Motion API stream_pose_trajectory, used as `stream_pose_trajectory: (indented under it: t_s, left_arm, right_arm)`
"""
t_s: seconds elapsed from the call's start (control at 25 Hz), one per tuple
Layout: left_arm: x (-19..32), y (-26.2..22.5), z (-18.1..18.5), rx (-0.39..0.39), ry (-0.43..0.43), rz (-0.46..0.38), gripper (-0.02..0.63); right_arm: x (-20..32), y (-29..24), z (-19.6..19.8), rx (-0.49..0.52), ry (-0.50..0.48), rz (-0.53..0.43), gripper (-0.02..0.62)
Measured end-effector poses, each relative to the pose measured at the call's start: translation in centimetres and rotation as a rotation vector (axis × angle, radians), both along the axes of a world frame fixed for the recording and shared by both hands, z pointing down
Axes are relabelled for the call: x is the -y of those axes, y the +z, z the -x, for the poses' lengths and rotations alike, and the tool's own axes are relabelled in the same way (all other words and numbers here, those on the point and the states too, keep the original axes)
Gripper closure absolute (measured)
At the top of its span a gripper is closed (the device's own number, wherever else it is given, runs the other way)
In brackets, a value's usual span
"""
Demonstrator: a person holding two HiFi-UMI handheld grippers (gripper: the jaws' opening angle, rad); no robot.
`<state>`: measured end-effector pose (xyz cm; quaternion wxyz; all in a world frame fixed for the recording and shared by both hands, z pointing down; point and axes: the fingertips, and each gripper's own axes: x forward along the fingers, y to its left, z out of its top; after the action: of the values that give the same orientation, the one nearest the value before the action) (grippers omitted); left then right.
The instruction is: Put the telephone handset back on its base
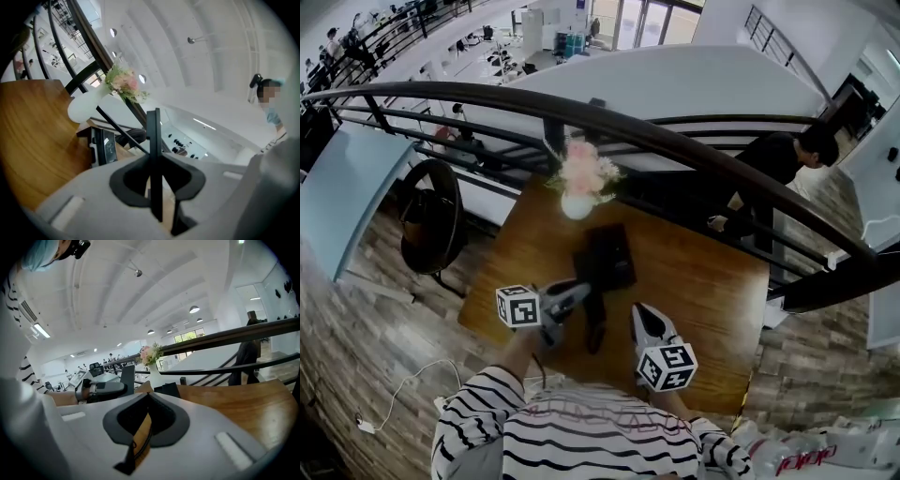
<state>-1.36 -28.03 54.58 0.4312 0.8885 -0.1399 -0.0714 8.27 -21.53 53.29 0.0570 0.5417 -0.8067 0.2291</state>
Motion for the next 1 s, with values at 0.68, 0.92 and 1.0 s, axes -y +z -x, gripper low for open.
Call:
stream_pose_trajectory:
  t_s: [0.68,0.92,1.0]
  left_arm:
    - [9.3,7.9,-5.4,0.032,-0.049,0.058,0.529]
    - [11.4,10.4,-6.1,0.034,-0.068,0.118,0.529]
    - [11.7,11.0,-6.4,0.047,-0.062,0.128,0.529]
  right_arm:
    - [3.1,2.9,-4.5,0.017,-0.039,0.066,0.595]
    - [3.8,3.5,-6.1,0.016,-0.024,0.083,0.595]
    - [3.9,3.6,-6.5,0.017,-0.019,0.088,0.595]
